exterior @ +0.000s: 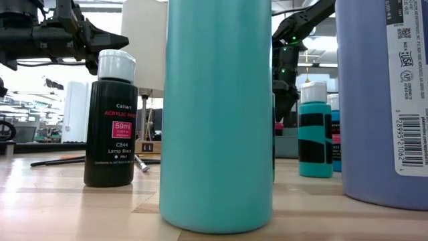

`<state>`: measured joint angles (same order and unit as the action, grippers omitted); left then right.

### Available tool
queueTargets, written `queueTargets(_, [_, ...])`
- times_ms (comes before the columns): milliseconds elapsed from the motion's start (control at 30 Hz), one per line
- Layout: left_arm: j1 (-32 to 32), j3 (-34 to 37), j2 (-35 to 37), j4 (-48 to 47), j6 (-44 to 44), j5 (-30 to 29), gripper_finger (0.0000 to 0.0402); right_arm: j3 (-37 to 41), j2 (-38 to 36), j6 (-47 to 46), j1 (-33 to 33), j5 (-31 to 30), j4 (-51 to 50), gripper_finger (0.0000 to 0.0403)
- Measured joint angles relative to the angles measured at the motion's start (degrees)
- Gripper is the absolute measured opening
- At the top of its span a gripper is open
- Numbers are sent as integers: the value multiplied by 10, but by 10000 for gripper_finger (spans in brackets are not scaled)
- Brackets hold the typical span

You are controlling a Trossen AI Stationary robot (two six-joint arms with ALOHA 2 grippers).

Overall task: Pick & Place Paint Supplies
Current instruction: Put the red paint bottle into the blue bin

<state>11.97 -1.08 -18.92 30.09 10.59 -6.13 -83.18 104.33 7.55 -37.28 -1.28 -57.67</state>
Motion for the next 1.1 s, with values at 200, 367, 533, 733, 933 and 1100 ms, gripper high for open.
queueTargets(200, [0, 0, 0, 0, 0, 0, 2, 0, 0, -1, -4, 0, -1, 114])
queueTargets(367, [0, 0, 0, 0, 0, 0, 2, 0, 0, -5, -4, 0, 1, 114])
queueTargets(533, [0, 0, 0, 0, 0, 0, 2, 0, 0, -5, -4, 0, 11, 114])
queueTargets(733, [0, 0, 0, 0, 0, 0, 2, 0, 0, -5, -7, 0, 6, 114])
queueTargets(933, [0, 0, 0, 0, 0, 0, 2, 14, 0, -5, -13, 0, 13, 114])
queueTargets(1100, [0, 0, 0, 0, 0, 0, 2, 22, 0, -5, -15, 0, 13, 114])
